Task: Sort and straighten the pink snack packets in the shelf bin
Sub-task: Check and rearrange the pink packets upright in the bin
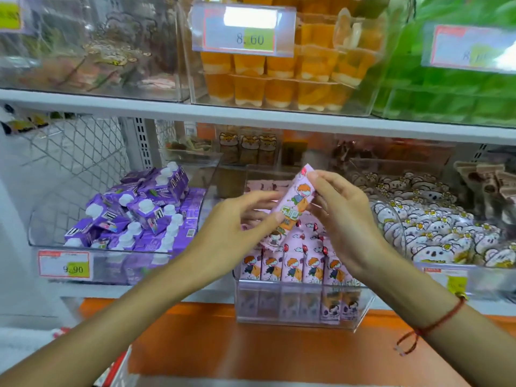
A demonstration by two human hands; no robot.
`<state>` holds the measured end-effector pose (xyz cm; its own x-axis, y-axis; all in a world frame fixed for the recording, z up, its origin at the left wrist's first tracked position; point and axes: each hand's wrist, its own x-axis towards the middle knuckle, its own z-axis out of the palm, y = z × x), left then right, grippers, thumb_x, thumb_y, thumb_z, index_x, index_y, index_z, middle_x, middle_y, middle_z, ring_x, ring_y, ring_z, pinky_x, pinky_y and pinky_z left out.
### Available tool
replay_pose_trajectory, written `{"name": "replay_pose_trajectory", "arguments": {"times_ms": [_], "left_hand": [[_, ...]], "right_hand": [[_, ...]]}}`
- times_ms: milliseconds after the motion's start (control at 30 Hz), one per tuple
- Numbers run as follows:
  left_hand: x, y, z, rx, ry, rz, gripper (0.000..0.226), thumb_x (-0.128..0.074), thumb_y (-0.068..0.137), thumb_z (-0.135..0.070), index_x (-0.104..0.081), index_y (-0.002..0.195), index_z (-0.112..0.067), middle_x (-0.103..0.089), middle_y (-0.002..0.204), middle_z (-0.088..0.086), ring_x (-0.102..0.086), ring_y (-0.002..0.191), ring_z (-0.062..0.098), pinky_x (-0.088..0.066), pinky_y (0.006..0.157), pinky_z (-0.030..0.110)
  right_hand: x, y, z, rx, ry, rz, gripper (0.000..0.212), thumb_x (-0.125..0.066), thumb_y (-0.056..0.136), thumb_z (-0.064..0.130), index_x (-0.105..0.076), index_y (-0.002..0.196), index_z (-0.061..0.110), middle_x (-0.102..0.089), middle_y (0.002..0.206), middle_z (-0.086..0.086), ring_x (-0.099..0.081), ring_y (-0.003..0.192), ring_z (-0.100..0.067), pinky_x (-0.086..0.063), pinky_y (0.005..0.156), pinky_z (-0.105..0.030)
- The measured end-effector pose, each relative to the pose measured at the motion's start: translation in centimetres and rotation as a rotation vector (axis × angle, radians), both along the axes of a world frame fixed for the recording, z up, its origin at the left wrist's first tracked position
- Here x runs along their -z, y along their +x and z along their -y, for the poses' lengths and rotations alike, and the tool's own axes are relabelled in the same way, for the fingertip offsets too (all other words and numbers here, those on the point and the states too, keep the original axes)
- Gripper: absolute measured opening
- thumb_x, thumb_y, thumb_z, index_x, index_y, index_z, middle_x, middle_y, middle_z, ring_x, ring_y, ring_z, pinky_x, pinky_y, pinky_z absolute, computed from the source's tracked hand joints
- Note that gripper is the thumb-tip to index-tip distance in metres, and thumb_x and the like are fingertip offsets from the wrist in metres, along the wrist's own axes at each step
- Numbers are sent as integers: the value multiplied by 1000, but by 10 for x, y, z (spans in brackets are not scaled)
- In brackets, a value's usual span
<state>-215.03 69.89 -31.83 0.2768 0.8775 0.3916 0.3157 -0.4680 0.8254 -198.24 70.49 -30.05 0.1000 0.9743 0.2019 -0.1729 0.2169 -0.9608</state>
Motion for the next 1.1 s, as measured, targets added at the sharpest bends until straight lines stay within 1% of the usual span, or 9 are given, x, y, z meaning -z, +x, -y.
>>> {"name": "replay_pose_trajectory", "arguments": {"times_ms": [133, 233, 333, 533, 667, 800, 900, 967, 1100], "left_hand": [[3, 4, 7, -9, -46, 170, 28, -65, 88, -18, -60, 110, -33, -67, 104, -20, -64, 94, -8, -49, 78, 8], [10, 12, 13, -25, -110, 272, 25, -64, 87, -21, -60, 108, -34, -68, 101, -17, -67, 90, -5, -52, 74, 11], [14, 16, 15, -33, -119, 344, 22, -63, 88, -19, -60, 106, -30, -70, 96, -15, -68, 87, -3, -50, 70, 10], [12, 17, 17, -32, -118, 288, 19, -61, 91, -19, -58, 105, -32, -69, 96, -20, -65, 91, -8, -49, 79, 8], [14, 17, 21, -46, -41, 168, 35, -69, 84, -30, -56, 116, -37, -66, 104, -25, -56, 99, -15, -42, 78, 1], [13, 19, 20, -113, 82, 130, 40, -68, 86, -28, -56, 122, -40, -60, 113, -19, -58, 99, -7, -45, 73, 4], [14, 21, 17, -93, 73, 164, 40, -64, 90, -24, -54, 125, -42, -61, 111, -27, -57, 104, -8, -49, 82, 13], [15, 23, 17, -80, 66, 174, 37, -62, 91, -25, -49, 116, -48, -58, 106, -41, -54, 104, -16, -45, 81, 5], [18, 21, 15, -141, 190, 96, 23, -61, 93, -22, -54, 111, -34, -61, 112, -28, -55, 112, -8, -45, 92, 16]], "right_hand": [[2, 3, 5, -176, -14, -5, 26, -48, 98, 30, -68, 106, 15, -73, 98, 0, -67, 92, -9, -53, 78, -19], [5, 3, 6, -203, -34, 106, 37, -53, 95, 25, -55, 130, 12, -69, 115, -2, -65, 102, -11, -48, 84, -20], [7, 3, 7, -188, -35, 143, 47, -58, 92, 20, -48, 138, 11, -64, 124, -7, -63, 108, -12, -47, 97, -27], [6, 4, 9, -175, -30, 143, 43, -58, 92, 19, -50, 134, 15, -68, 116, -6, -66, 103, -12, -52, 92, -23], [8, 3, 11, -131, -7, 52, 44, -63, 88, 14, -51, 131, 13, -71, 109, -7, -68, 100, -16, -54, 88, -24], [7, 5, 11, -95, 41, 5, 53, -72, 72, 23, -55, 122, 15, -69, 111, -7, -68, 100, -16, -55, 88, -28], [8, 6, 12, -204, 52, 52, 47, -64, 84, 20, -51, 129, 21, -67, 120, 2, -63, 111, -9, -52, 90, -23], [10, 5, 13, -276, 51, 106, 39, -56, 93, 16, -50, 131, 23, -66, 121, 9, -60, 113, -3, -50, 87, -16], [13, 2, 17, -190, 105, 129, 40, -60, 91, 11, -52, 130, 18, -68, 119, 2, -63, 110, -6, -50, 91, -20]]}}
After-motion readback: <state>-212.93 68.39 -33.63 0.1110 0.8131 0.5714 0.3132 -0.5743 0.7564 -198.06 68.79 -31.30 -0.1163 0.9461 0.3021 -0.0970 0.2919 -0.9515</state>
